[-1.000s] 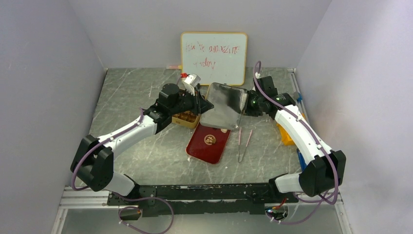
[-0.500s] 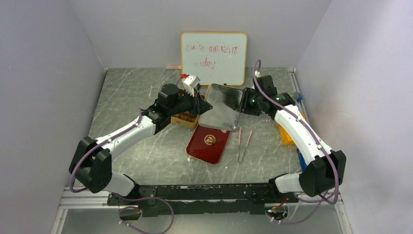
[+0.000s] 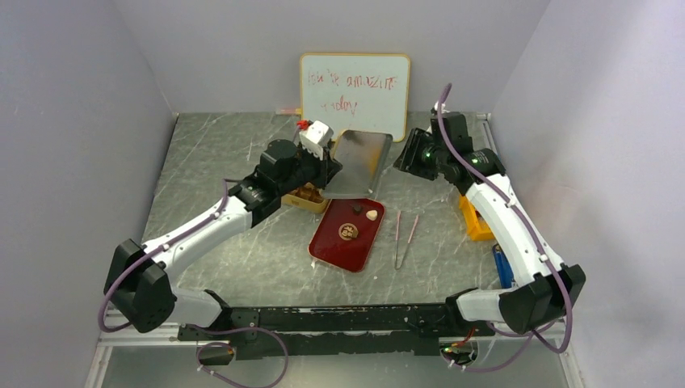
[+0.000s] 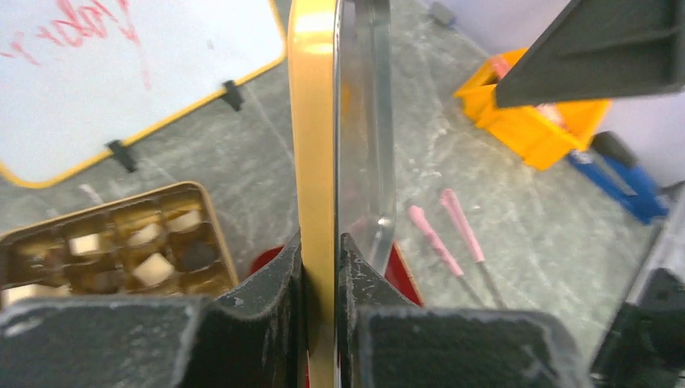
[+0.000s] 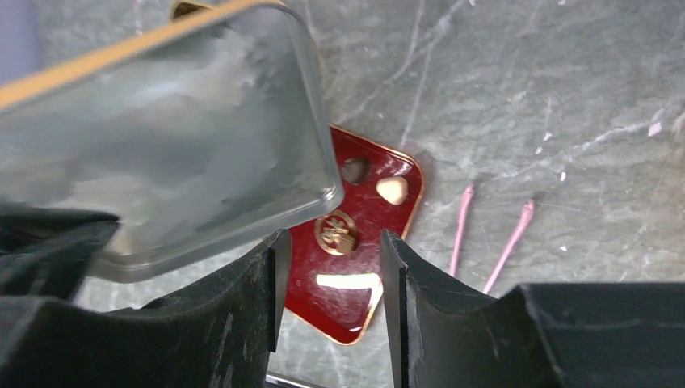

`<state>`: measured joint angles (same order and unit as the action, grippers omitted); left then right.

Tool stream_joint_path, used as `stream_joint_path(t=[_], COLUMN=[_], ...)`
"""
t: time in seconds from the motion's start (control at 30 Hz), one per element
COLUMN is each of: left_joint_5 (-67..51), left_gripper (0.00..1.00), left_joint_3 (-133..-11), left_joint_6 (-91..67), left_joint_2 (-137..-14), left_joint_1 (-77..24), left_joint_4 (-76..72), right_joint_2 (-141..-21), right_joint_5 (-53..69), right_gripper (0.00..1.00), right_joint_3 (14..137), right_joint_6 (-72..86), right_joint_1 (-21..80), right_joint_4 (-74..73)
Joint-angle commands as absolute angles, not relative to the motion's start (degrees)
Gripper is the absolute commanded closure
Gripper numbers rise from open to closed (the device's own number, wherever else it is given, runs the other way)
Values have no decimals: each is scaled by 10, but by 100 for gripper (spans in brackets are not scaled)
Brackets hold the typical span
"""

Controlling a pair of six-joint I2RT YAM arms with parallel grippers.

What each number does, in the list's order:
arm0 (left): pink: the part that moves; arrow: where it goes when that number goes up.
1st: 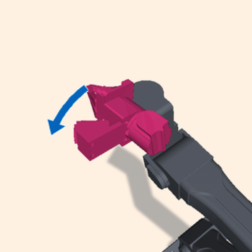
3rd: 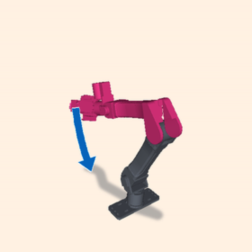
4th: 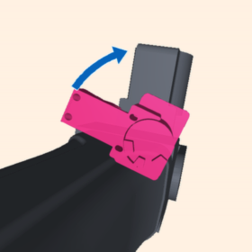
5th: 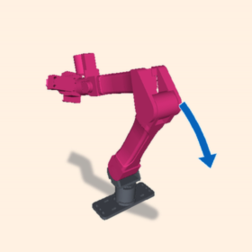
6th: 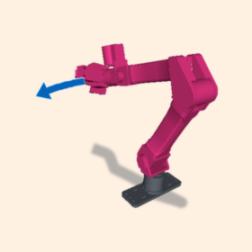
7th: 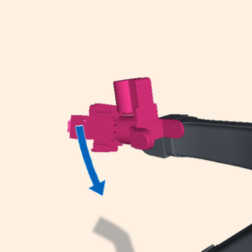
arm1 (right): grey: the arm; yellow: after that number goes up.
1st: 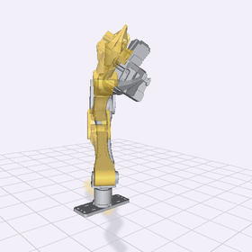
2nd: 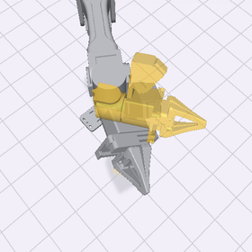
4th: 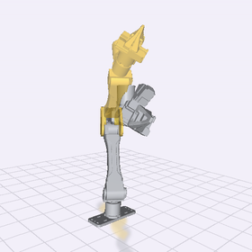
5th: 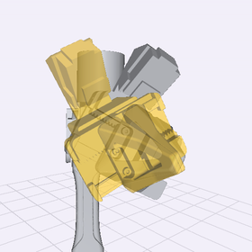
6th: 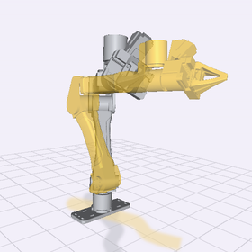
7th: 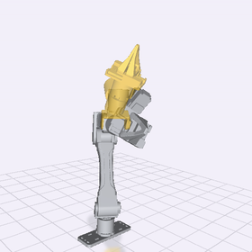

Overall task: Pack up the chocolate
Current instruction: Pick up the box lid from the center of the board.

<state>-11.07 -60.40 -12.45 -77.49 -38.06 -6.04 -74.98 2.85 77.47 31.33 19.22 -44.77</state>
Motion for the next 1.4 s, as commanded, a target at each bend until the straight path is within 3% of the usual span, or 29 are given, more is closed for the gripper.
stream_joint_path(t=[0.0,0.3,0.57,1.1,1.37], left_joint_5=[24,328,503,571,546], left_gripper=[95,95,95,95,95], left_joint_3=[-641,-581,-474,-352,-353], left_joint_6=[2,220,463,858,878], left_joint_2=[-741,-699,-699,-793,-816], left_joint_1=[-420,-563,-691,-785,-799], left_joint_4=[-36,-101,-315,-844,-849], right_joint_2=[-718,-707,-691,-674,-681], right_joint_5=[45,139,210,256,273], right_gripper=[52,52,52,52,52], right_joint_3=[824,845,823,784,785], right_joint_6=[379,518,616,653,636], right_joint_1=[194,192,186,184,186], right_joint_4=[-446,-418,-352,-357,-362])
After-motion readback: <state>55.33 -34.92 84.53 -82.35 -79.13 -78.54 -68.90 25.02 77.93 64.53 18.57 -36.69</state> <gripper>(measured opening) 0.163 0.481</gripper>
